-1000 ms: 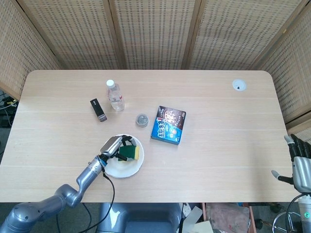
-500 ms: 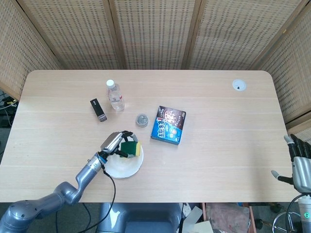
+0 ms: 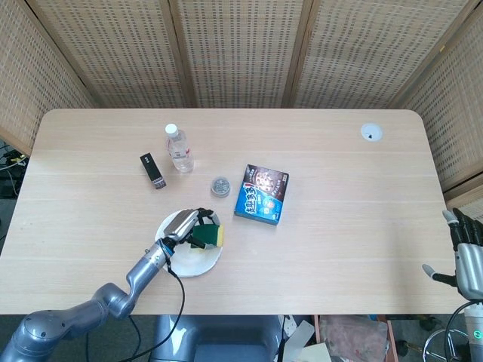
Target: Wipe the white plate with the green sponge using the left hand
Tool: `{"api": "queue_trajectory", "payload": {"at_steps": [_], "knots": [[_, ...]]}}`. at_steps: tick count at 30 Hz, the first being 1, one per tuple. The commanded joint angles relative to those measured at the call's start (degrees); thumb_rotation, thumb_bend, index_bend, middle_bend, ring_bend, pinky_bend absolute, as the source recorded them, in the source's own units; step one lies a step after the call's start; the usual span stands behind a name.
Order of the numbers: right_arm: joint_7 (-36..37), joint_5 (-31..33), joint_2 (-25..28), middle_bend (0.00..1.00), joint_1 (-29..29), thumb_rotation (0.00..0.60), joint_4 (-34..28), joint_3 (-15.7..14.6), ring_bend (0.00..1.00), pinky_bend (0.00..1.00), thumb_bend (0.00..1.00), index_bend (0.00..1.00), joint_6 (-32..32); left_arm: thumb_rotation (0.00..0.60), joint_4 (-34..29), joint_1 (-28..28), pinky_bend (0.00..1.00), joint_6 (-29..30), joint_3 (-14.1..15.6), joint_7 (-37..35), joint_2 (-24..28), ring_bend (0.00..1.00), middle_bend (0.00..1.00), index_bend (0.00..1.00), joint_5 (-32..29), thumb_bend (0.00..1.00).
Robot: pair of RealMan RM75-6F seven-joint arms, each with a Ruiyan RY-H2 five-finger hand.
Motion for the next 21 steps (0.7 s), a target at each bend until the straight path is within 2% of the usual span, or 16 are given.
{"api": "queue_trajectory", "payload": {"at_steps": [1,8,15,21], "knots": [[0.1,0.0,0.0,0.0,0.0,0.6,0.0,0.0,0.0,0.0,0.0,0.0,0.0,0.6,1.1,0.1,0.44,-0.3,0.4,-0.4,-0.8,0.33,0.46,0.53,0.2,0.04],[0.3,0.1,0.1,0.0,-0.1,0.6,0.0,0.1,0.0,0.0,0.0,0.0,0.1,0.6,1.8,0.4,0.44,1.0,0.6,-1.6,-0.9,0.33,0.46,0.53,0.8,0.04],[0.5,-0.4,0.3,0.0,-0.2,0.6,-0.3,-0.1,0.0,0.0,0.0,0.0,0.3,0.6,-4.1,0.7,0.44,5.0,0.0,-2.4,4.6,0.33,0.46,0.53,1.9,0.04],[0.2,-0.7,0.3,0.0,-0.3,0.6,-0.7,-0.1,0.0,0.0,0.0,0.0,0.7,0.6,-5.9,1.7,0.44,4.4,1.0,-1.6,7.2,0.33,0.46,0.53,1.7,0.04]]}}
